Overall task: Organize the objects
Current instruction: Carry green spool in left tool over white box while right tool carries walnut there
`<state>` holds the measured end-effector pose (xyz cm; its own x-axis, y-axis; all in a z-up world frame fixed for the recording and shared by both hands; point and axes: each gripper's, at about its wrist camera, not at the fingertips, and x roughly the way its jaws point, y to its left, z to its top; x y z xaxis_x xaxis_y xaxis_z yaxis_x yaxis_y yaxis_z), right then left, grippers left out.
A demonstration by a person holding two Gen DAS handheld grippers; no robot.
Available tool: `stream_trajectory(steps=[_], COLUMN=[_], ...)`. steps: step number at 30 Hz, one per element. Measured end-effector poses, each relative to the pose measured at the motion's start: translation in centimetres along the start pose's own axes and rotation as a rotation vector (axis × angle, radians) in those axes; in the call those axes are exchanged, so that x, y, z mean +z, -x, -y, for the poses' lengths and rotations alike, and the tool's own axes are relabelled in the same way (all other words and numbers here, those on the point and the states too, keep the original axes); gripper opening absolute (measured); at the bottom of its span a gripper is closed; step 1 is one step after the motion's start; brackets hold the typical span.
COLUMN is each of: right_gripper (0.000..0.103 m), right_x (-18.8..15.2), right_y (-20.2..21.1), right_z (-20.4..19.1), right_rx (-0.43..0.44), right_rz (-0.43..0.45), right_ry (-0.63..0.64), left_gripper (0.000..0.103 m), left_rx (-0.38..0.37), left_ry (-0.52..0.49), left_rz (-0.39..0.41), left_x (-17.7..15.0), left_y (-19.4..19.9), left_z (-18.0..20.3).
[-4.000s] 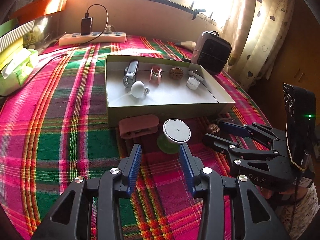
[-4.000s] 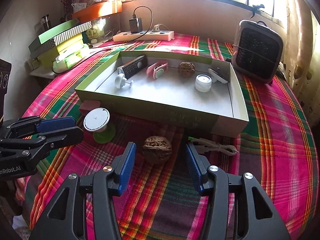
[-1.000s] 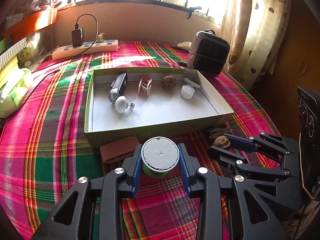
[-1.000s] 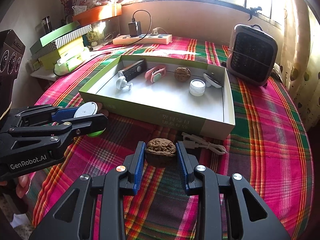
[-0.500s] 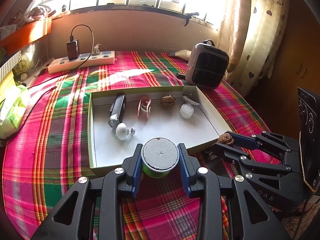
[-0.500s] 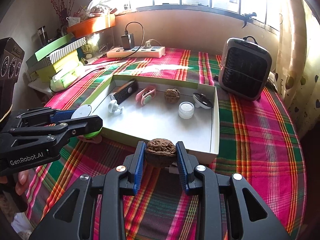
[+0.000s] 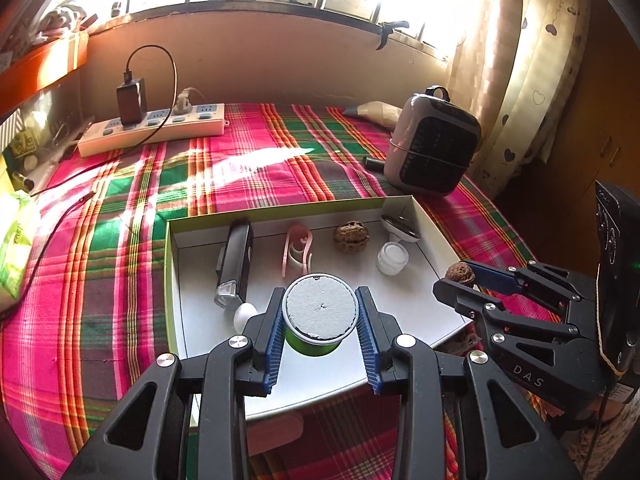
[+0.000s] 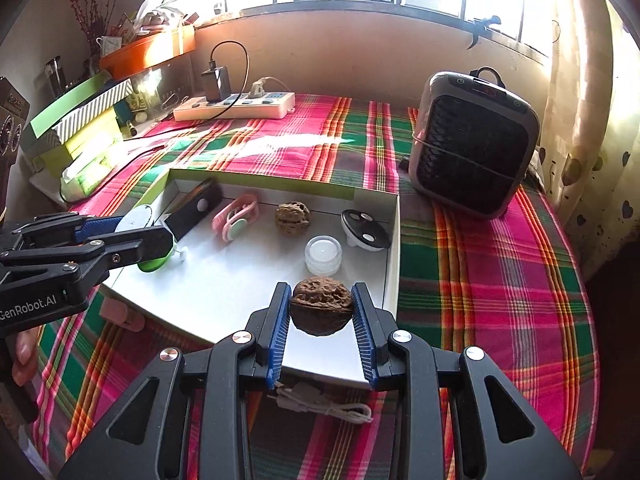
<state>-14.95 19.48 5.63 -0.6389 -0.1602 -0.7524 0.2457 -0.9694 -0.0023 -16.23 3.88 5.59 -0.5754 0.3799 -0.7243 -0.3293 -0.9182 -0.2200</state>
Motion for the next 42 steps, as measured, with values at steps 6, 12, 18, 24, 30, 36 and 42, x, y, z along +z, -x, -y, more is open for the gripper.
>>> stream_trajectory(steps=[6,12,18,24,30,36,42], right_gripper=[0.032,0.032,0.032,0.032,0.032,0.032,0.032], right_x=[0.5,0.7,0.8,1.1,1.2,1.2,1.2], right_y=[-1.8,-3.0,-3.9,-4.4,-4.8,-5.2,-5.3], right_z=[0.4,0.8,0.9,0.7,0.3,-0.2,-0.2], right_rx=[-0.005,-0.001,-0.004,-0.012,-0.019,-0.032,-0.038], right_rz=[-0.032,-0.053,-0.065,-0.058,-0.058,-0.057,-0.051], right_ry=[0.007,0.010,0.023,0.045,0.063,0.084,0.088], left_gripper=[0.032,0.032,0.032,0.032,0.032,0.032,0.032], left_rx=[0.009,0.026,0.027,0.031,0.037,0.036,0.034], left_ry=[0.004,0.012,0.019,0.021,0.026,0.024,0.027], left_rz=[-0.015,-0.045,-0.065,-0.078,-0.087,-0.085,-0.086], left_x=[0.8,1.0,1.0,1.0,1.1,1.2,1.3], left_y=[-1.6,-3.5,-4.7,-5.5,-6.1,-6.3,-6.4], left_z=[-0.4,-0.9,-1.2,-1.3,-1.7,-1.7,-1.9])
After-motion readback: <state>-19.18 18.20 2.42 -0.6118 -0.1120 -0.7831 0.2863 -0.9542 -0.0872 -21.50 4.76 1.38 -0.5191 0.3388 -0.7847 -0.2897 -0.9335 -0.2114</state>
